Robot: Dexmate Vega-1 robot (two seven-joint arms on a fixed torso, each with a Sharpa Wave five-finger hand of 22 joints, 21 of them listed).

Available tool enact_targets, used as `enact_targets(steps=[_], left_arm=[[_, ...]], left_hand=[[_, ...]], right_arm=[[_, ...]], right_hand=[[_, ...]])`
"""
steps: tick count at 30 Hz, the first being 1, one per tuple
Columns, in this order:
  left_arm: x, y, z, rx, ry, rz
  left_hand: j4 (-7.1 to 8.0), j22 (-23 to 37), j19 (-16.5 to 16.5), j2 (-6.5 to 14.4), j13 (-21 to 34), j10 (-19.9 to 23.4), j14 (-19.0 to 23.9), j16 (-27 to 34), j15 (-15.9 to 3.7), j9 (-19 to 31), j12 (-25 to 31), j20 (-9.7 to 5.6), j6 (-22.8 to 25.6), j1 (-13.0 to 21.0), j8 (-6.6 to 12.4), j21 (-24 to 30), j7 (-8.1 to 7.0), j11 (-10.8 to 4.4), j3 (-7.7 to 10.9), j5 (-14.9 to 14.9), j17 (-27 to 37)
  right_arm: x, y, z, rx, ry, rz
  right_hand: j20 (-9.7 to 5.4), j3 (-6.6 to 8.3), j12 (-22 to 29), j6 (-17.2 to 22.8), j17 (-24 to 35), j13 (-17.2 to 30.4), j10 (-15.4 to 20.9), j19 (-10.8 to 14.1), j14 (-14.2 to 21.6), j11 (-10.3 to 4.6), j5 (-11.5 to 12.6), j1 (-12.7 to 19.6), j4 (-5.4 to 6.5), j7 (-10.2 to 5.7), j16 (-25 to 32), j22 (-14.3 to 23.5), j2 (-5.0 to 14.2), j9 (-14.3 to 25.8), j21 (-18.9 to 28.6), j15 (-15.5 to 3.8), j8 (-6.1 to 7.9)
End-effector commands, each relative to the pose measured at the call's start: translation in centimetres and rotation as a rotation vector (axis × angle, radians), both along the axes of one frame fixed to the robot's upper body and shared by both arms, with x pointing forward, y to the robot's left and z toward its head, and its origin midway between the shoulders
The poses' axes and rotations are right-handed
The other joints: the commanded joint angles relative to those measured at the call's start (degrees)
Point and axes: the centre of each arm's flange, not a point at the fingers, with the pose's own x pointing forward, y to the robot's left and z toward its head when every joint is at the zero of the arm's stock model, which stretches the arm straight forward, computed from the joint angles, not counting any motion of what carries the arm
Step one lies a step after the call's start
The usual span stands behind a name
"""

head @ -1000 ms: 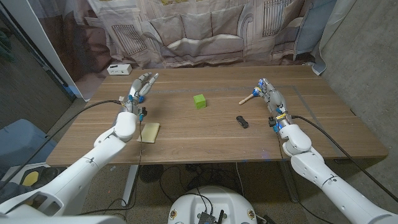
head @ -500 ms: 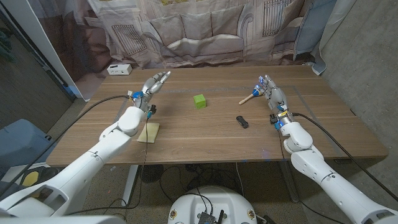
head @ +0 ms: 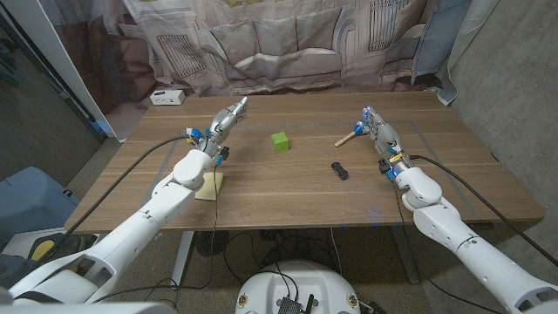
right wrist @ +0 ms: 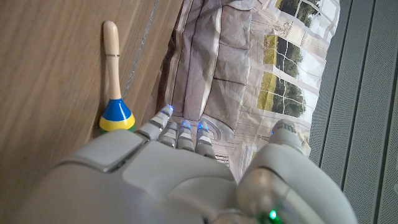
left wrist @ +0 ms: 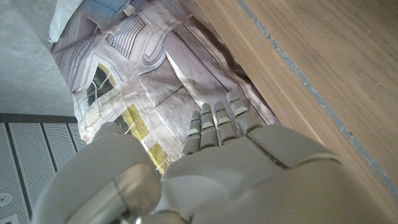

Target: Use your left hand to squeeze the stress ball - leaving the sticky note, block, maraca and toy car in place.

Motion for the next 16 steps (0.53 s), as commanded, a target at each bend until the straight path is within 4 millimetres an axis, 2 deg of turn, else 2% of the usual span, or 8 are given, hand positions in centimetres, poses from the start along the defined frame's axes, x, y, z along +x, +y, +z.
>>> enact_targets(steps=[1,11,16], left_arm=[[1.03,-1.76,-0.78,-0.032,0.027,-0.079],[1.07,-1.24,-1.06,-0.045,0.03,-0.052],[1.13,-1.14,-1.18,-0.04,0.03,-0.042]], left_hand=[[0.14,0.1,0.1,0.0,0.1,-0.1,0.1,0.0,0.11,0.2,0.0,0.14,0.3,-0.3,0.26,-0.1,-0.26,0.2,-0.24,0.2,0.1],[-0.03,0.1,0.0,0.1,-0.1,0.0,0.2,-0.1,-0.07,0.2,0.0,0.13,0.4,-0.3,0.22,-0.2,-0.33,-0.18,-0.28,0.2,0.1],[-0.31,0.1,0.5,0.2,-0.2,1.0,0.9,0.1,-0.65,0.2,0.4,-0.49,1.3,-0.1,0.47,-0.1,-0.72,-0.58,-0.22,0.2,0.1]], right_arm=[[0.36,0.29,-0.79,0.014,0.043,0.008],[0.86,0.58,-1.35,0.05,0.056,0.03],[0.73,0.68,-1.5,0.064,0.056,0.027]], right_hand=[[-1.54,-0.26,0.0,0.6,0.1,0.1,-0.1,-0.3,-0.6,0.43,0.4,-0.4,-0.02,0.5,0.1,0.1,-0.07,0.1,0.4,0.1,0.26],[-1.47,-0.35,0.4,1.3,0.0,0.1,0.4,-0.1,-0.1,0.74,0.4,-0.5,0.0,0.7,0.5,0.1,-0.05,0.1,0.7,0.33,0.69],[-1.33,-0.35,0.6,1.8,0.0,0.1,0.8,0.3,0.3,0.8,0.5,-0.6,0.0,0.74,0.7,0.1,0.04,0.1,0.9,0.47,0.94]])
